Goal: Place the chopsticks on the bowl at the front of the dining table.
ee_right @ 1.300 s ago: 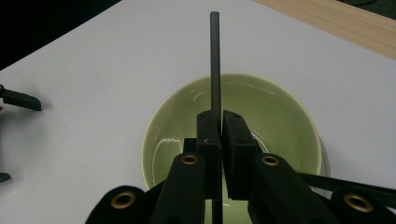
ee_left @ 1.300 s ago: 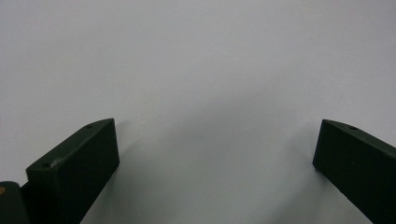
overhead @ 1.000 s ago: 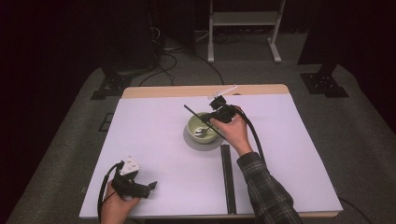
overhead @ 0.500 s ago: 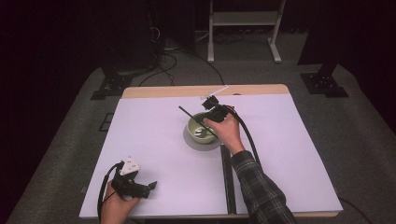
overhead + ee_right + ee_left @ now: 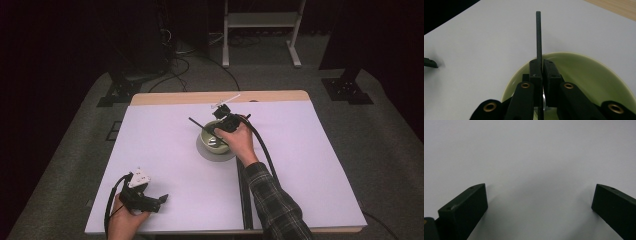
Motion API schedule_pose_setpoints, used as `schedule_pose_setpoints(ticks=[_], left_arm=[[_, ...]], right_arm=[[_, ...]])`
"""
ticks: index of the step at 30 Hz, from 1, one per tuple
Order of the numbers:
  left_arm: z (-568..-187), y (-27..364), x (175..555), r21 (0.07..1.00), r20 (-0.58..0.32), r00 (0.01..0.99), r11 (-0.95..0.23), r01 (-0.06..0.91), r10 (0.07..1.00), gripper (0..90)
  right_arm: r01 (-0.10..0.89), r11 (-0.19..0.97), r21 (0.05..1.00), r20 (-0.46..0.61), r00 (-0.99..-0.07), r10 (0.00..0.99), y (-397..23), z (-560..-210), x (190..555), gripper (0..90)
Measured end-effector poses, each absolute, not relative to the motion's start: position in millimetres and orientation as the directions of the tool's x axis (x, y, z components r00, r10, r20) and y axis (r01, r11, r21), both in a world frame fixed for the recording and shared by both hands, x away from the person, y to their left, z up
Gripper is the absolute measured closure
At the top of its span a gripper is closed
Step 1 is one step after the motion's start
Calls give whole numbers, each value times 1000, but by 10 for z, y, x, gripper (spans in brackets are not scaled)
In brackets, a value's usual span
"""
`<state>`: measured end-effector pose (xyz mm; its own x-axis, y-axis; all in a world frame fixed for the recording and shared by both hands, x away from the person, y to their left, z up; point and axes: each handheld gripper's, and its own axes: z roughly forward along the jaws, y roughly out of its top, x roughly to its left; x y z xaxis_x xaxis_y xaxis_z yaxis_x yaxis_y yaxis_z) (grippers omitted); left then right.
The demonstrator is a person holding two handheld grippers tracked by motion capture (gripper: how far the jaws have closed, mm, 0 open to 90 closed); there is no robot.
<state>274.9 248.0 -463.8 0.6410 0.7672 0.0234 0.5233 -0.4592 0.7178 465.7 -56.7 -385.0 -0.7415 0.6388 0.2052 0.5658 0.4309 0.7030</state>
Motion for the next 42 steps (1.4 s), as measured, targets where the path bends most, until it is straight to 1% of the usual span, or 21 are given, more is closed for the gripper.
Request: schedule_pose_setpoints(ticks=[11,13,19,25,34,42], left_arm=[[-4638,2480,2750,717,24,641,-460,523,767,0],[-4638,2480,2750,718,23,641,-460,523,767,0],[-4639,2479,2749,717,21,641,-458,525,767,0],[-4639,2479,2749,717,20,641,-457,525,768,0],[-4639,2480,2750,717,22,641,-459,525,767,0],[-4639,2479,2749,717,21,641,-459,525,767,0]], right_arm=[[558,432,709,196,-744,638,-556,-3871,4661,854],[552,435,711,187,-746,639,-561,-3868,4660,800],[541,435,720,175,-748,641,-587,-3830,4644,682],[527,433,731,158,-748,644,-649,-3765,4583,586],[527,420,739,153,-738,658,-832,-3706,4491,491],[526,414,743,146,-731,666,-994,-3685,4397,471]])
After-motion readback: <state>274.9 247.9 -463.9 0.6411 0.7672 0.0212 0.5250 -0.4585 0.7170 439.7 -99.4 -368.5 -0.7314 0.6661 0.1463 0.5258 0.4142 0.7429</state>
